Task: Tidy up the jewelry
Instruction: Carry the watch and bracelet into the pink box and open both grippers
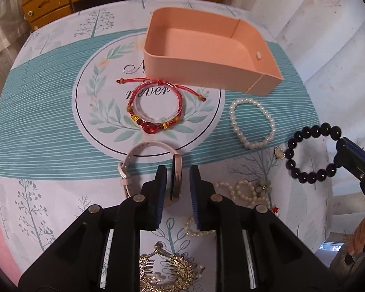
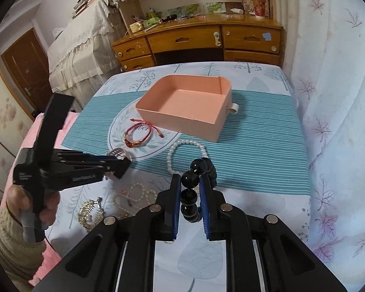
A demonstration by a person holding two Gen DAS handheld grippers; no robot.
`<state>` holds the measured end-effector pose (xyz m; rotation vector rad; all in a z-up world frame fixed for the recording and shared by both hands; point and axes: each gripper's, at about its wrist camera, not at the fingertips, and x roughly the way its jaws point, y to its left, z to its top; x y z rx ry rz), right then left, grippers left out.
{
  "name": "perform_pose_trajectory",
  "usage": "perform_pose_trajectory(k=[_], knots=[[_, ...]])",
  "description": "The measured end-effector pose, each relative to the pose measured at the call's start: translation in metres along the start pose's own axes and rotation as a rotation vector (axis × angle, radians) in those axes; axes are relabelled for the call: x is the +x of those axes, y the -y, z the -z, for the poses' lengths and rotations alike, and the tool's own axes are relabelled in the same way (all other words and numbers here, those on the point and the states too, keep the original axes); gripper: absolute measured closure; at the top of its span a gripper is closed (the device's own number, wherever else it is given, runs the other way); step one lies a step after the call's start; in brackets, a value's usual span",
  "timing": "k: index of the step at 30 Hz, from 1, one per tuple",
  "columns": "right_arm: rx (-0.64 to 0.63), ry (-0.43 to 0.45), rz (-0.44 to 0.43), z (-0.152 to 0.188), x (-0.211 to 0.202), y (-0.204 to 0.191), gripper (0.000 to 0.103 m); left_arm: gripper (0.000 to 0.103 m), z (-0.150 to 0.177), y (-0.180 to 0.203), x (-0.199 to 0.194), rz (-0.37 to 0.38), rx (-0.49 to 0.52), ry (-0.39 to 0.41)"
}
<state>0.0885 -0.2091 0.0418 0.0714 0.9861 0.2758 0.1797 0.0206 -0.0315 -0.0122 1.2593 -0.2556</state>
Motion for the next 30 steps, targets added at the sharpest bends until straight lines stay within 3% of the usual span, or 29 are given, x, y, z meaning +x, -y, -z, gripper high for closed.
perform_pose_trajectory(k=[8,12,21,30], knots=[[-0.007,-0.003,-0.02,-0.019,0.002,-0.008,0.088,0.087,-0.008,0.003,0.013,-0.05,0.01,-0.063],[-0.013,0.009,-0.028,-0.033,-0.002,-0.011,0.088,0.096,-0.011,0.001,0.011,-0.034,0.01,-0.058],[-0.031,0.025,-0.045,-0.056,-0.008,-0.024,0.088,0.096,-0.017,-0.006,0.014,-0.005,-0.028,-0.076],[-0.022,0.076,-0.067,-0.089,-0.016,-0.029,0.088,0.096,-0.05,0.001,-0.043,0.016,-0.041,0.072]])
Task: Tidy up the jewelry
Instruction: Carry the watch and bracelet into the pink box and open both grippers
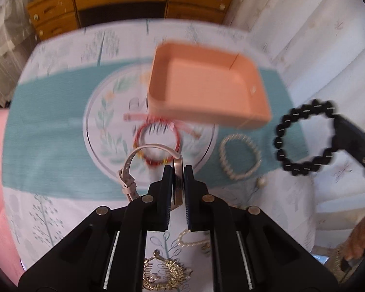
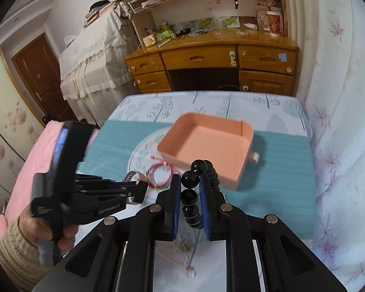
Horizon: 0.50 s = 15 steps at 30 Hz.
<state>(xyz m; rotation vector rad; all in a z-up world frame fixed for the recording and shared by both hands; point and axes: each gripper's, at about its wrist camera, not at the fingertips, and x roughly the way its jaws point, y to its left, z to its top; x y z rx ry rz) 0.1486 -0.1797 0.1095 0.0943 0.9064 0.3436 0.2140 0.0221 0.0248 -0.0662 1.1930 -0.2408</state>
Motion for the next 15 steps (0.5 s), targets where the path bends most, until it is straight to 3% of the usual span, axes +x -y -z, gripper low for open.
perform_pose_trajectory(k=[8,15], knots=[[0.072,0.038,0.038,-0.049,0.036,0.024,0.088,0.096,-0.065,0.032,-0.036,0.042,0.016,0.138],[0.173,-0.041,0.067,-0.055,0.107,0.062,0.087,0.096,-0.102,0.04,0.012,0.034,-0.003,0.123]])
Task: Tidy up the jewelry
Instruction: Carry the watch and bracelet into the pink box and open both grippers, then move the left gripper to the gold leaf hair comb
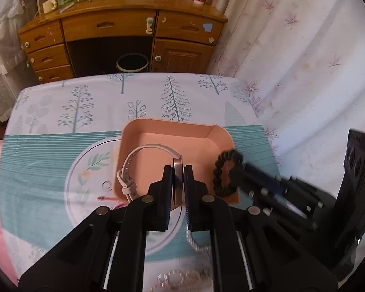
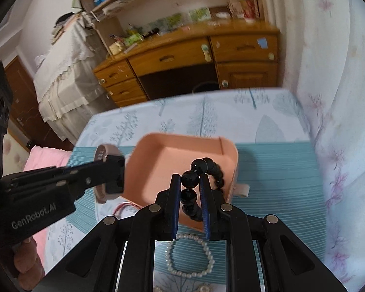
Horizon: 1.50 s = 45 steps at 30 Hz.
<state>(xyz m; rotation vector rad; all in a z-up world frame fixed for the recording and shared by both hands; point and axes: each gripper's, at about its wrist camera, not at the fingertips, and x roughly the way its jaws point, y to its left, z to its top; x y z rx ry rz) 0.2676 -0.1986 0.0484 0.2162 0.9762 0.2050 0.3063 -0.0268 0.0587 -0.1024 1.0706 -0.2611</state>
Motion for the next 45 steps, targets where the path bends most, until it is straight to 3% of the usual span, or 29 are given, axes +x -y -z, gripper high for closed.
perform_pose_trajectory(k=[2,5,10,16,21,28,34,39,45], knots=[[0.038,-0.039,-0.025,0.005,0.018,0.01,0.083,0.096,-0.001,0.0,0.02,-0.011,-0.002,-0.011],[0.081,-0.058,-0.068,0.013,0.031,0.02,0.061,0.096,0.002,-0.005,0.046,-0.023,-0.008,-0.031],[0.052,-0.025,-0.038,0.023,0.031,0.023,0.06,0.096,0.007,-0.011,0.071,-0.029,-0.005,-0.059],[0.026,0.003,-0.038,0.033,0.01,0.02,0.06,0.093,0.017,-0.02,0.072,-0.053,-0.017,-0.085],[-0.008,-0.009,-0.009,0.047,-0.006,0.012,0.06,0.06,0.031,-0.02,0.047,-0.055,-0.003,-0.055],[-0.066,-0.025,0.012,0.081,-0.024,0.002,0.06,0.06,0.065,-0.02,-0.004,-0.029,0.022,0.013],[-0.122,-0.029,0.06,0.119,-0.052,-0.012,0.06,0.06,0.105,-0.017,-0.043,-0.054,0.087,0.051],[-0.17,-0.022,0.064,0.156,-0.077,-0.028,0.06,0.06,0.149,-0.025,-0.065,-0.007,0.07,0.011],[-0.225,0.003,0.027,0.204,-0.102,-0.053,0.06,0.06,0.208,-0.041,-0.078,-0.056,0.018,0.006]])
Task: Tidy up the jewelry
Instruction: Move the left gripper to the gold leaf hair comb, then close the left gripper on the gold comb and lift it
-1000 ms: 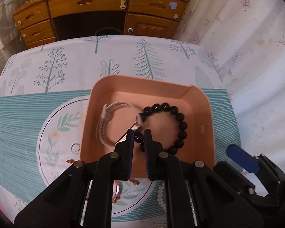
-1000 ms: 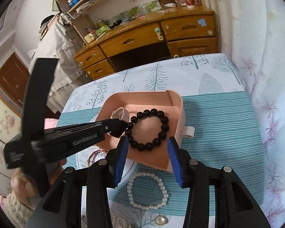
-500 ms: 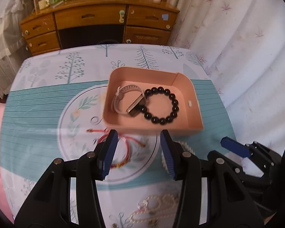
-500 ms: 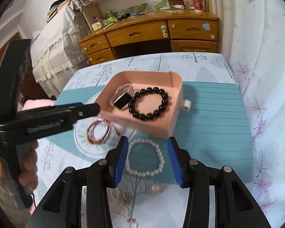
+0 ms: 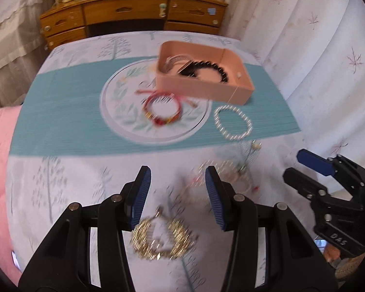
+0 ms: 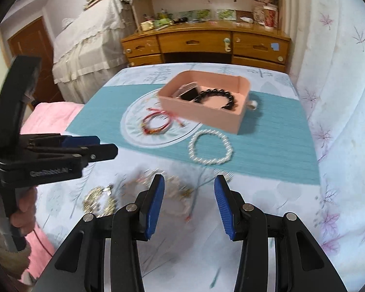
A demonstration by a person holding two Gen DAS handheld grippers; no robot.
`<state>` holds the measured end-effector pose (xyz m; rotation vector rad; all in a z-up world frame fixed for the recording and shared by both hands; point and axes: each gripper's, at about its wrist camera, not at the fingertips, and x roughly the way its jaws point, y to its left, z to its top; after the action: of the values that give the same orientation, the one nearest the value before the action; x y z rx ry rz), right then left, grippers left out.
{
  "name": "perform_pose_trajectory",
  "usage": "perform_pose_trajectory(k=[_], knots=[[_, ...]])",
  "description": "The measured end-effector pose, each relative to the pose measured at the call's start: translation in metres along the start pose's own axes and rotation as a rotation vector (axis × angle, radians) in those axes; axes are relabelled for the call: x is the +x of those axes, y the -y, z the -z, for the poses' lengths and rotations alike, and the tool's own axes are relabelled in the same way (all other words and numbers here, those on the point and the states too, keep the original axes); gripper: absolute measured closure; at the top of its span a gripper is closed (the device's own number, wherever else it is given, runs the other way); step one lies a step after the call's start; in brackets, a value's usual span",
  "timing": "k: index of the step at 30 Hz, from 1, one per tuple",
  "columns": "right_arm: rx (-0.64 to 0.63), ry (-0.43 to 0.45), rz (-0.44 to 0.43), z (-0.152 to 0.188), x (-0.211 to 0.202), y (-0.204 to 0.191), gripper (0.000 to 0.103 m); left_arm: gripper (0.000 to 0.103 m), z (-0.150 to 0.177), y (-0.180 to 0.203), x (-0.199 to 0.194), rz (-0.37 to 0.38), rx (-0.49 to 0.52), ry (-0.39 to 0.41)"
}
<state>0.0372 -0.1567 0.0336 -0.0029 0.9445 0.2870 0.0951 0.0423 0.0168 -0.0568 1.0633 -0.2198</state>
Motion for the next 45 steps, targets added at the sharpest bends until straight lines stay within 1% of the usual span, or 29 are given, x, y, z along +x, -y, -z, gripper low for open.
perform_pose_trajectory(k=[2,5,9,11,13,16,20,22,23,24,26,29,31,33,38,45], knots=[[-0.007,0.0,-0.012,0.014,-0.004,-0.011,0.06,0.06,0.014,-0.006,-0.004,0.004,-0.02,0.006],[-0.022,-0.004,-0.013,0.031,-0.006,-0.025,0.06,0.06,0.037,-0.014,-0.006,-0.006,-0.03,-0.009],[-0.024,-0.031,-0.031,0.048,0.001,-0.036,0.06,0.06,0.062,-0.016,-0.003,-0.003,0.014,-0.042],[-0.014,-0.057,-0.044,0.055,0.007,-0.037,0.06,0.06,0.077,-0.013,-0.003,0.017,0.092,-0.057],[-0.006,-0.086,-0.05,0.058,0.015,-0.034,0.06,0.06,0.091,-0.007,-0.005,-0.006,0.203,-0.051],[0.002,-0.117,-0.052,0.064,0.024,-0.032,0.06,0.06,0.103,-0.002,-0.008,-0.032,0.342,-0.047],[0.003,-0.135,-0.051,0.067,0.032,-0.031,0.06,0.06,0.105,0.002,-0.008,-0.05,0.464,-0.038],[0.002,-0.138,-0.048,0.065,0.035,-0.031,0.06,0.06,0.103,0.004,-0.002,-0.039,0.514,-0.05],[0.001,-0.138,-0.046,0.065,0.036,-0.031,0.06,0.064,0.102,0.004,0.001,-0.036,0.532,-0.058],[0.002,-0.139,-0.043,0.064,0.038,-0.031,0.06,0.07,0.102,0.006,0.005,-0.037,0.553,-0.067],[0.004,-0.141,-0.04,0.061,0.038,-0.03,0.06,0.077,0.101,0.008,0.011,-0.013,0.586,-0.087],[0.009,-0.14,-0.033,0.059,0.039,-0.028,0.06,0.081,0.1,0.012,0.015,0.013,0.634,-0.096],[0.015,-0.142,-0.031,0.059,0.039,-0.026,0.06,0.081,0.098,0.012,0.016,0.042,0.642,-0.109],[0.021,-0.143,-0.032,0.058,0.041,-0.024,0.06,0.081,0.095,0.012,0.018,0.052,0.643,-0.123],[0.029,-0.151,-0.04,0.057,0.045,-0.021,0.06,0.081,0.089,0.009,0.02,0.11,0.614,-0.166],[0.036,-0.144,-0.042,0.058,0.044,-0.017,0.06,0.081,0.089,0.013,0.022,0.107,0.658,-0.189]])
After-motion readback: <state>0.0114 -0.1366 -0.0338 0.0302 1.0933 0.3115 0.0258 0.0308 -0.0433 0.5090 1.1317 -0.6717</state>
